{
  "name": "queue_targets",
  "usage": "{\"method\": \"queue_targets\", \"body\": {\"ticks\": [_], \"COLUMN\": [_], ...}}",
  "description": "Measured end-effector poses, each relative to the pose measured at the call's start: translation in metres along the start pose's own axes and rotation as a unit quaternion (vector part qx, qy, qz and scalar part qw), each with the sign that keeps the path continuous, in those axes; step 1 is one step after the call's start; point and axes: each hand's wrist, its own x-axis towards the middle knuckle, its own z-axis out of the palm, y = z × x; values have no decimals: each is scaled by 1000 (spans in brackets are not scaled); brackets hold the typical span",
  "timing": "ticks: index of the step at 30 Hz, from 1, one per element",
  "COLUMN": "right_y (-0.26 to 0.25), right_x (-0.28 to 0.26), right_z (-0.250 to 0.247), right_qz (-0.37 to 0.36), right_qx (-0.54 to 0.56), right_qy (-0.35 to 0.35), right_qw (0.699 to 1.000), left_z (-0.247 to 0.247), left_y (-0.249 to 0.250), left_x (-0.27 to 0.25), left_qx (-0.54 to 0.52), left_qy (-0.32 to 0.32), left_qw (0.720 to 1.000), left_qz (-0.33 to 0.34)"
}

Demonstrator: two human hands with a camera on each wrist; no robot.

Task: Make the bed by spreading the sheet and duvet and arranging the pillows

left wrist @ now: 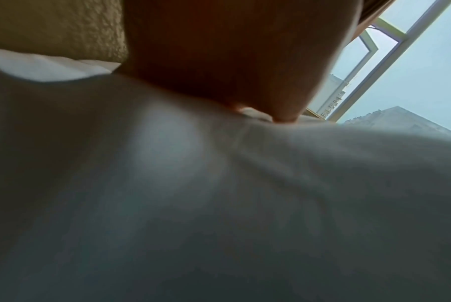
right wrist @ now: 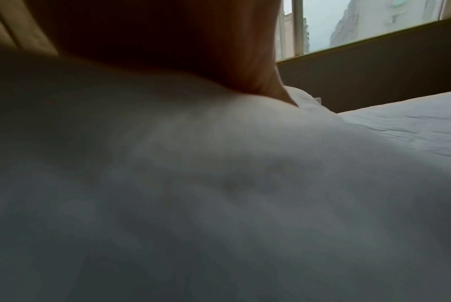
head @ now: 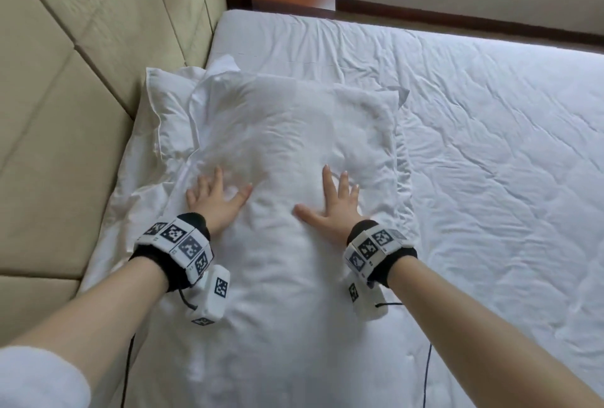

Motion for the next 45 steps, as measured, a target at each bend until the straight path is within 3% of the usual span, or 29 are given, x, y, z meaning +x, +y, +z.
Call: {"method": "queue_targets", "body": {"ticks": [8,19,25,32,36,45], "right_y": [-1,64,60,115,116,111], "right_x": [-3,-108,-109,-133,-121,-128], "right_z": [23,94,99,114,126,120], "right_qz": [23,7,17,59,67,79], "right_qx": [-61,-112,-106,-87,-81,-43], "right_qy": [-1,-17,-17,-2,-10,-10], "right_qw": [998,994,994,995,994,996], "left_z": [22,76,77,98,109,87], "left_y": [-22,-117,-117,-150,-143,-147], "left_x": [-26,-116,-119,-134,-125,-129], "left_qx": [58,76,78,113,101,99], "left_qy": [26,18,25,68,76,44], "left_qw": [998,997,997,991,992,994], "left_qz": [-1,-8,-15,-13,-13,4]}}
